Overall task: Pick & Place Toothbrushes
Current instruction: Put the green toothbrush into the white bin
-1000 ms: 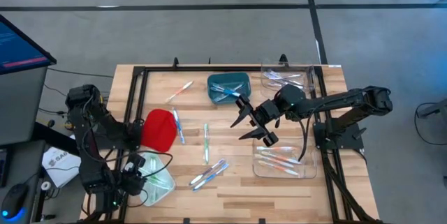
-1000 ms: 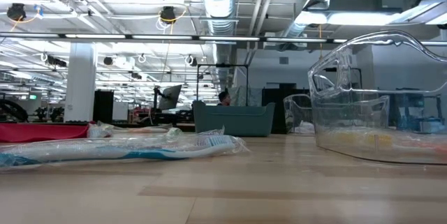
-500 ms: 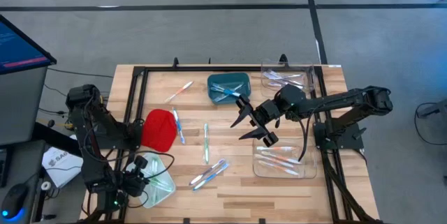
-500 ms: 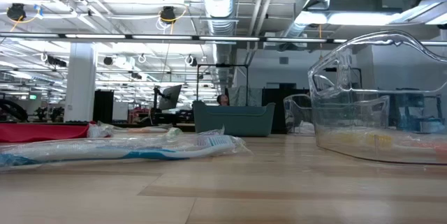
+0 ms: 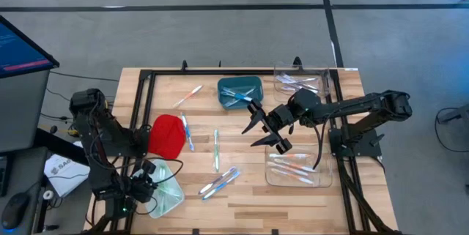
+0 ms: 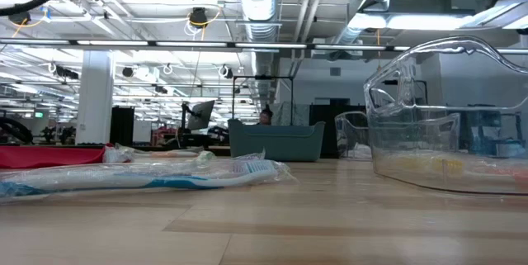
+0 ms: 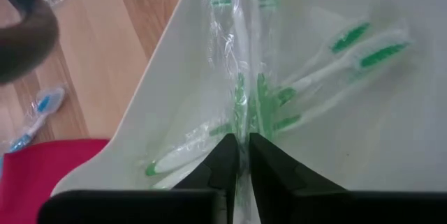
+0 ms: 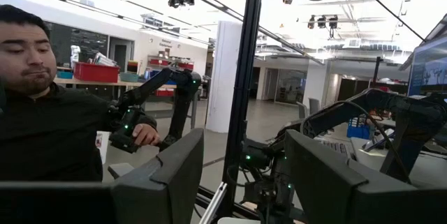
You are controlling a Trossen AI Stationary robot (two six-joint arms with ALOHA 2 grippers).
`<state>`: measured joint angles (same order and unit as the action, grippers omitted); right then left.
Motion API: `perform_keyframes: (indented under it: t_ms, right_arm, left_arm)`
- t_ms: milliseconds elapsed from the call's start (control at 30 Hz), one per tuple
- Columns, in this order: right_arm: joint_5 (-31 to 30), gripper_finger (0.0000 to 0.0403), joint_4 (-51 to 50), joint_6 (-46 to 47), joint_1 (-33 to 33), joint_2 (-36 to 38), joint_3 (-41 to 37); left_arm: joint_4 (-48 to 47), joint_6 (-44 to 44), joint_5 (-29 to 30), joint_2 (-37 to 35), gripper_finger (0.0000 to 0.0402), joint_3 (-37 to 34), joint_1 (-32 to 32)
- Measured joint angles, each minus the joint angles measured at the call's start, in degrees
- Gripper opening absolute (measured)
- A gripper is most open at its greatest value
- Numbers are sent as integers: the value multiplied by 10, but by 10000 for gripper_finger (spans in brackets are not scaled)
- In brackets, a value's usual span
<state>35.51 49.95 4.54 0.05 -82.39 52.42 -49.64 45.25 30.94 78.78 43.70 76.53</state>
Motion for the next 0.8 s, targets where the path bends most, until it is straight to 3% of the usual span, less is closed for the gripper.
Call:
perform_keyframes:
  t_ms: [567,800]
  right_arm:
    - [0,194,0,0,0,0,0]
    - [0,197,0,0,0,0,0]
  left_arm:
    - [18,125,-7,0,104,-7,-1]
    - [23,183,-5,0,117,-7,-1]
